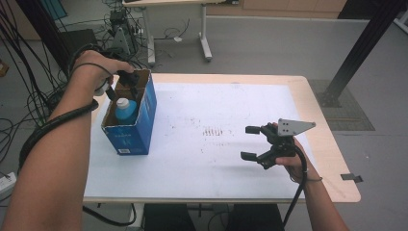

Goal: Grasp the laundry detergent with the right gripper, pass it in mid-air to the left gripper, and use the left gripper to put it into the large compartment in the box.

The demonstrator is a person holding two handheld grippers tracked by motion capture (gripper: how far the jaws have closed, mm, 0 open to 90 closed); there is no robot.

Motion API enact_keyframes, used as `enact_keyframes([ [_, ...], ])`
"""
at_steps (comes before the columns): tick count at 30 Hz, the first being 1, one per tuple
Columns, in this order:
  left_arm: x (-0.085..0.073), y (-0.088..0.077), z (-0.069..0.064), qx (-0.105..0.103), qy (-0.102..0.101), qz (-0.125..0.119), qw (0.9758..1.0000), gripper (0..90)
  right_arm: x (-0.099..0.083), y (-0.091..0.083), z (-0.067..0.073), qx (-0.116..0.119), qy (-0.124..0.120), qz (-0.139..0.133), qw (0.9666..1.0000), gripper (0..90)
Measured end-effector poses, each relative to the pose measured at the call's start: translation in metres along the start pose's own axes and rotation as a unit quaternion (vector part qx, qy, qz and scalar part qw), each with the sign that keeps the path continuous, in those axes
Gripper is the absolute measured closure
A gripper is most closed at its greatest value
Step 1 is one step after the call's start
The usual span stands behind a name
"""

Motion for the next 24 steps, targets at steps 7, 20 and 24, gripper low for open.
enact_keyframes([
  [7, -0.003, -0.006, -0.013, 0.001, 0.022, -0.013, 0.9997, 26.2, 0.002, -0.002, 0.000, -0.001, -0.001, 0.003, 1.0000, 6.6],
  [20, -0.004, -0.011, -0.042, -0.007, 0.056, -0.049, 0.9972, 13.3, 0.005, -0.005, 0.001, -0.003, -0.006, 0.011, 0.9999, 6.6],
  [24, -0.006, -0.014, -0.054, -0.008, 0.070, -0.061, 0.9956, 8.9, 0.002, -0.005, 0.000, -0.003, -0.003, 0.014, 0.9999, 6.6],
])
Point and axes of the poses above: each handheld gripper's, and its own axes: y roughly forward along the jaws, x roughly out of its top, z roughly to its left, the point moved 9 cm from there along y, roughly forward along the jaws, and after that the axes turned 2 degrees about y, right-handed, at the moved point
